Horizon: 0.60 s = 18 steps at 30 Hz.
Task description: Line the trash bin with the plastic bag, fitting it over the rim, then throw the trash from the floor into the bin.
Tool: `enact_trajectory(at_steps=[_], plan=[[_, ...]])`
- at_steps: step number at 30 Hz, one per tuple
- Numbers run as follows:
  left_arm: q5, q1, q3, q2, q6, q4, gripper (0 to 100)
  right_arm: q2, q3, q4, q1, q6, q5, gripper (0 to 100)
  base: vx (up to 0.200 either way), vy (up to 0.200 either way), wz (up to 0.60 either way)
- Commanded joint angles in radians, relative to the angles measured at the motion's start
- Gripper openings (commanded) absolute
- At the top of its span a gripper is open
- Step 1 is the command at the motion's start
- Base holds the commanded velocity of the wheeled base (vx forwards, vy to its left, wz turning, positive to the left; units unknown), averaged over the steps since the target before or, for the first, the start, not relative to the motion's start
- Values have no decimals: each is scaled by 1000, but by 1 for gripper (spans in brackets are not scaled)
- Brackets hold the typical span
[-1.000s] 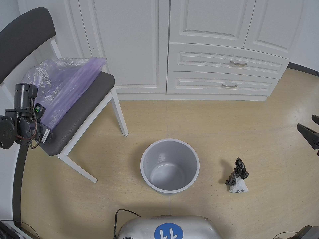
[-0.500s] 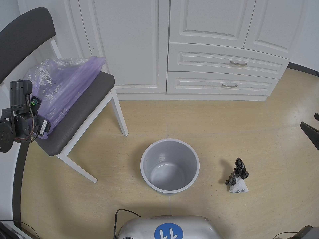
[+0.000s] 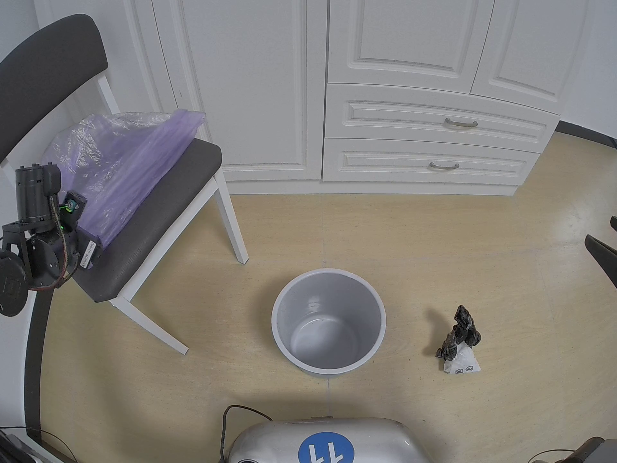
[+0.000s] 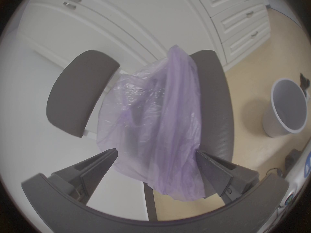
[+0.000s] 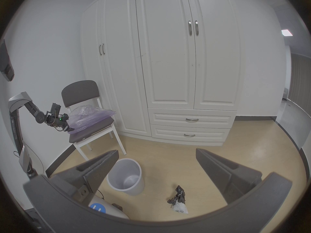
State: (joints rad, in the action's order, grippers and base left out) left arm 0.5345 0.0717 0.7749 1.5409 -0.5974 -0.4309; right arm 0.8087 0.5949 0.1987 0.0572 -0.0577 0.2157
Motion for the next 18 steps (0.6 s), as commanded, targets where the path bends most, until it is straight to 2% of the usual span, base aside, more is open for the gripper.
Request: enact_trajectory(at_steps=[1,5,10,18], plan=[[1,53,-22,21,-36,-9,100,-3,-4,1,15,-2,1,100,0,0,0],[9,59,27,61,-79,-11,100,-6,-7,-4,33,-4,1,100,0,0,0],[71,60,55,94,-150,-11,100,0,-15,-4,59,-4,1,100,0,0,0],[84,48,73,119,-165,-11,100,-5,-15,-4,62,-4,1,100,0,0,0]])
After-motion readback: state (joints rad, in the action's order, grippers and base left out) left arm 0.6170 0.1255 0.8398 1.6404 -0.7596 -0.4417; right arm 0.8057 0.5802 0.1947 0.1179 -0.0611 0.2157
